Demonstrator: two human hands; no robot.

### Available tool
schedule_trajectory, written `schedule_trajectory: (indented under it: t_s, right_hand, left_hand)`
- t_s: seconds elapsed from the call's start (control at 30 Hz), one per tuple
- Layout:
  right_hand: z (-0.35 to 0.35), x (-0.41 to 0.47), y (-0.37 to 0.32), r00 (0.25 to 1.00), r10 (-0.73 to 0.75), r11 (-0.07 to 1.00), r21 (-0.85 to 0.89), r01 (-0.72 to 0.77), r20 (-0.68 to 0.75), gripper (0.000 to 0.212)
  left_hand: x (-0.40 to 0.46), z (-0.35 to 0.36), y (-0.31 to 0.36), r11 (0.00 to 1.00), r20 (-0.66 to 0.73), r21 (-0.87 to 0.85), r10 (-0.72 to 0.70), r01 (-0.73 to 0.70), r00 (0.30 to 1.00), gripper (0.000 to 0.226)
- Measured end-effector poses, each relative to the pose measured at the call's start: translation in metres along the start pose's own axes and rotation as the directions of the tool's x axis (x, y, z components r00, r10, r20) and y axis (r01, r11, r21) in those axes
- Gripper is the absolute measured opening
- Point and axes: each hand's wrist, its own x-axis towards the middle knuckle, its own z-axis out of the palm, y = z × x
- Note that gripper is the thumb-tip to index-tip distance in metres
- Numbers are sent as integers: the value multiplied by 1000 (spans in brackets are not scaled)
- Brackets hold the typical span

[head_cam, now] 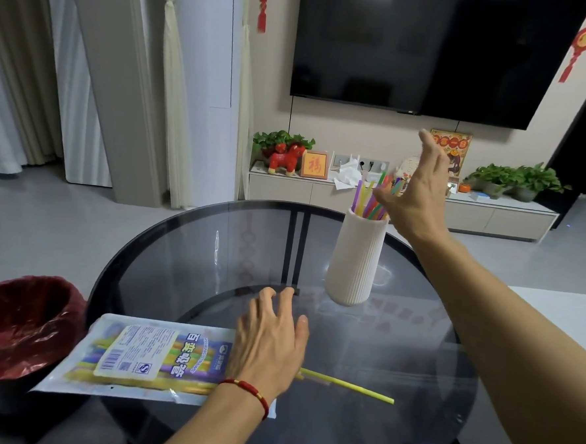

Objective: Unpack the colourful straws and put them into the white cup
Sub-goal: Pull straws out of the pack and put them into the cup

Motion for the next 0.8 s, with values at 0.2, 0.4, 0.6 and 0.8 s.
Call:
schedule_trajectory:
  t_s: [0.2, 0.4, 0.6, 0.8]
  right_hand:
    - [2, -9, 5, 937, -70, 987, -113, 115, 341, 62]
    - [-16, -23, 0, 982, -162, 982, -77, 170, 98, 42]
    - [-41, -118, 29, 761, -108, 971, -95, 218, 640, 7]
    - [-29, -193, 73, 380, 40, 955, -147, 258, 924, 20]
  left_hand:
    - [3, 1, 2, 1000, 8, -1, 13, -13, 1000, 52]
    - [2, -9, -10, 995, 111, -12, 104, -104, 988, 59]
    - [-6, -35, -43, 973, 388, -21, 221, -231, 895, 102]
    - [-11, -41, -67, 941, 699, 138, 128, -309, 703, 142]
